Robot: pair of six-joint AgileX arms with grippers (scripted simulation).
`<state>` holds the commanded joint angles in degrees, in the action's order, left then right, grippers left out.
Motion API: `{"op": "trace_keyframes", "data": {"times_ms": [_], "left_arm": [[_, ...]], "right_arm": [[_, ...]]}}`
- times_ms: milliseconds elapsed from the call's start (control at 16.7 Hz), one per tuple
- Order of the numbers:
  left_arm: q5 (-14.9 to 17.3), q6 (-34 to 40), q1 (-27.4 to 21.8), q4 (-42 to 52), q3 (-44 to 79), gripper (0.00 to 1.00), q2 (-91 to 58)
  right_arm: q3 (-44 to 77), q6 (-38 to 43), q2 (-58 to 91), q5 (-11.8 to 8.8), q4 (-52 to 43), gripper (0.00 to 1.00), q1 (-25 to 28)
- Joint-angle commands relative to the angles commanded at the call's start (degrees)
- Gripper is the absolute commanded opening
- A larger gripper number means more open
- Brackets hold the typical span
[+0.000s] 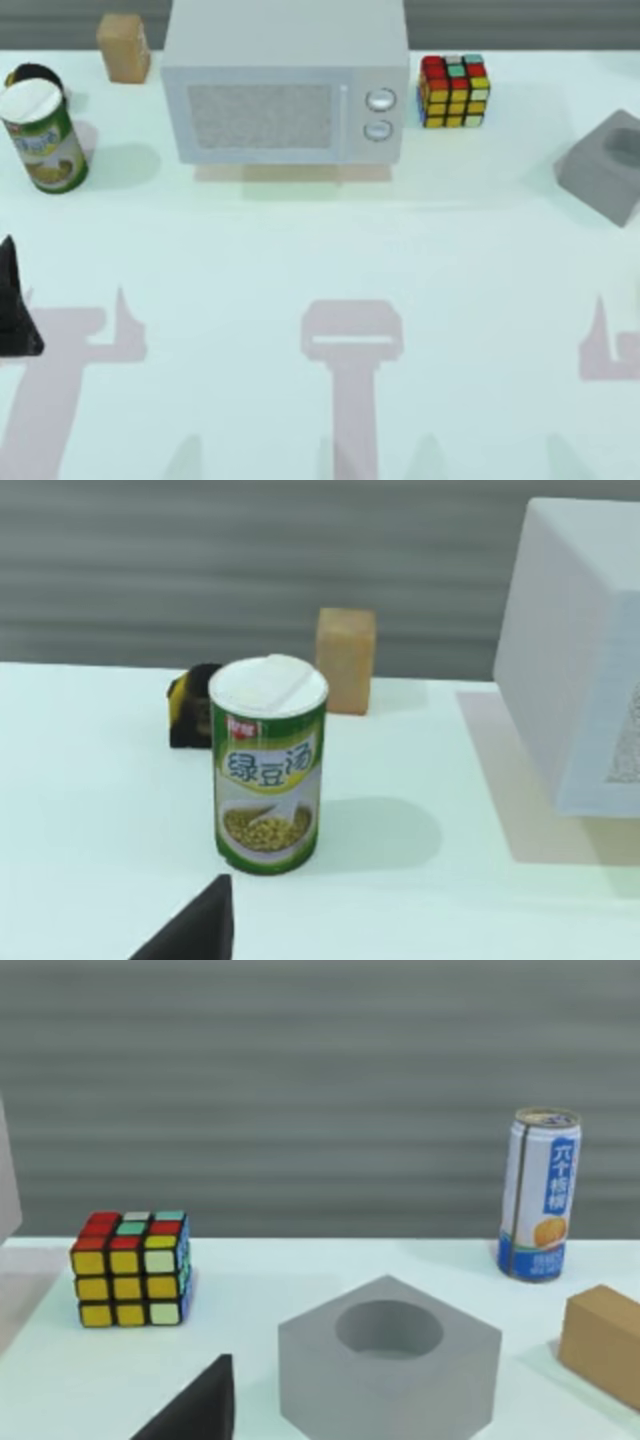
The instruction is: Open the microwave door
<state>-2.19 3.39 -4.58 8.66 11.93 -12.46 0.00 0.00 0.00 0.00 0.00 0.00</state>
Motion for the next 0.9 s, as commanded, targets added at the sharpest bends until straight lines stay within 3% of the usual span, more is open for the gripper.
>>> {"op": "trace_keyframes", "data": {"times_ms": [240,900], "left_arm": [[-3.0,5.3,-6.1,11.2,19.7,1.0,-20.2],[-11.9,24.0,-25.4,43.4,93.0,1.0,-86.5]], "right_arm": [[0.0,0.0,0.0,0.0,0.0,1.0,0.0],[0.0,0.0,0.0,0.0,0.0,1.0,0.0]]}}
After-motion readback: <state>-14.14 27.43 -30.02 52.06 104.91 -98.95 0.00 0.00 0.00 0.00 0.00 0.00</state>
